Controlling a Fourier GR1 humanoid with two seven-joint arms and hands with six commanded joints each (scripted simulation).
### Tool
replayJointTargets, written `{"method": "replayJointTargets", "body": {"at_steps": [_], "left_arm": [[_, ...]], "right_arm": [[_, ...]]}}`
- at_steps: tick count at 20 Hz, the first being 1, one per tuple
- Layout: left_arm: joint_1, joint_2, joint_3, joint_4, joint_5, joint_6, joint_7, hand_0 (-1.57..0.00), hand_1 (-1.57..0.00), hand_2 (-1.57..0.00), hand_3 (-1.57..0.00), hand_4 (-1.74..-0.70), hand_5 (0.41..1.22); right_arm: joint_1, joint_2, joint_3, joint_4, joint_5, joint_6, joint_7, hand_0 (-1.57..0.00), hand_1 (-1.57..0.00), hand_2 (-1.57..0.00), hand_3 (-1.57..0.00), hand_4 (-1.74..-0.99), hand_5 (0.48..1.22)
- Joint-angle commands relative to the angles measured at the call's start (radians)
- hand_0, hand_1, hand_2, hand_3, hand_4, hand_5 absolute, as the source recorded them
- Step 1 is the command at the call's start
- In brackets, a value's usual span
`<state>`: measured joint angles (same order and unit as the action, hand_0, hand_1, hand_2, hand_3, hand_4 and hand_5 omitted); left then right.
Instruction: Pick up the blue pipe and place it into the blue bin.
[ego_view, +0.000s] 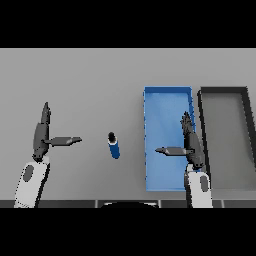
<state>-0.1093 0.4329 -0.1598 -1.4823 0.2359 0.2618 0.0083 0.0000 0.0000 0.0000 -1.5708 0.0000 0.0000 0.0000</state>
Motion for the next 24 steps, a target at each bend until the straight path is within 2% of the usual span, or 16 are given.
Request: {"method": "replayJointTargets", "body": {"at_steps": [1, 6, 7, 8, 9, 13, 16, 19, 22, 24], "left_arm": [[-0.003, -0.002, 0.000, 0.001, -0.001, 0.001, -0.002, 0.00, 0.00, 0.00, 0.00, -0.97, 0.593], [-0.018, -0.011, -0.007, 0.016, -0.008, 0.003, -0.002, 0.00, 0.00, 0.00, 0.00, -0.97, 0.593], [0.002, 0.052, -0.031, 0.020, -0.013, -0.099, -0.059, 0.00, 0.00, 0.00, 0.00, -0.97, 0.593], [0.020, 0.090, -0.047, 0.031, -0.028, -0.157, -0.103, 0.00, 0.00, 0.00, 0.00, -0.96, 0.592], [0.023, 0.124, -0.050, 0.027, -0.029, -0.196, -0.120, 0.00, 0.00, 0.00, 0.00, -0.96, 0.590], [0.018, 0.151, -0.059, 0.054, -0.024, -0.265, -0.156, 0.00, 0.00, 0.00, 0.00, -0.96, 0.594], [0.048, 0.182, -0.079, 0.009, 0.004, -0.347, -0.195, 0.00, 0.00, 0.00, 0.00, -0.98, 0.584], [0.074, 0.211, -0.127, -0.044, -0.005, -0.406, -0.164, 0.00, 0.00, 0.00, 0.00, -1.03, 0.549], [0.090, 0.194, -0.198, -0.101, -0.013, -0.458, -0.129, 0.00, 0.00, 0.00, 0.00, -1.10, 0.510], [0.093, 0.174, -0.243, -0.131, -0.040, -0.460, -0.098, 0.00, 0.00, 0.00, 0.00, -1.13, 0.485]], "right_arm": [[-0.003, -0.002, -0.002, 0.002, -0.001, -0.001, 0.002, 0.00, 0.00, 0.00, 0.00, -1.205, 0.629], [-0.021, -0.017, -0.021, 0.019, -0.017, 0.009, 0.005, 0.00, 0.00, 0.00, 0.00, -1.205, 0.629], [0.012, -0.086, 0.005, -0.015, 0.054, 0.024, -0.080, 0.00, 0.00, 0.00, 0.00, -1.205, 0.629], [0.042, -0.124, 0.022, -0.045, 0.097, 0.031, -0.130, 0.00, 0.00, 0.00, 0.00, -1.201, 0.628], [0.054, -0.133, 0.043, -0.052, 0.131, 0.030, -0.137, 0.00, 0.00, 0.00, 0.00, -1.197, 0.627], [0.068, -0.153, 0.063, -0.091, 0.161, 0.037, -0.115, 0.00, 0.00, 0.00, 0.00, -1.206, 0.625], [0.068, -0.161, 0.062, -0.095, 0.160, 0.041, -0.096, 0.00, 0.00, 0.00, 0.00, -1.192, 0.621], [0.063, -0.164, 0.064, -0.085, 0.165, 0.044, -0.111, 0.00, 0.00, 0.00, 0.00, -1.179, 0.616], [0.053, -0.162, 0.067, -0.087, 0.167, 0.043, -0.097, 0.00, 0.00, 0.00, 0.00, -1.173, 0.616], [0.064, -0.169, 0.064, -0.091, 0.164, 0.049, -0.097, 0.00, 0.00, 0.00, 0.00, -1.174, 0.618]]}}
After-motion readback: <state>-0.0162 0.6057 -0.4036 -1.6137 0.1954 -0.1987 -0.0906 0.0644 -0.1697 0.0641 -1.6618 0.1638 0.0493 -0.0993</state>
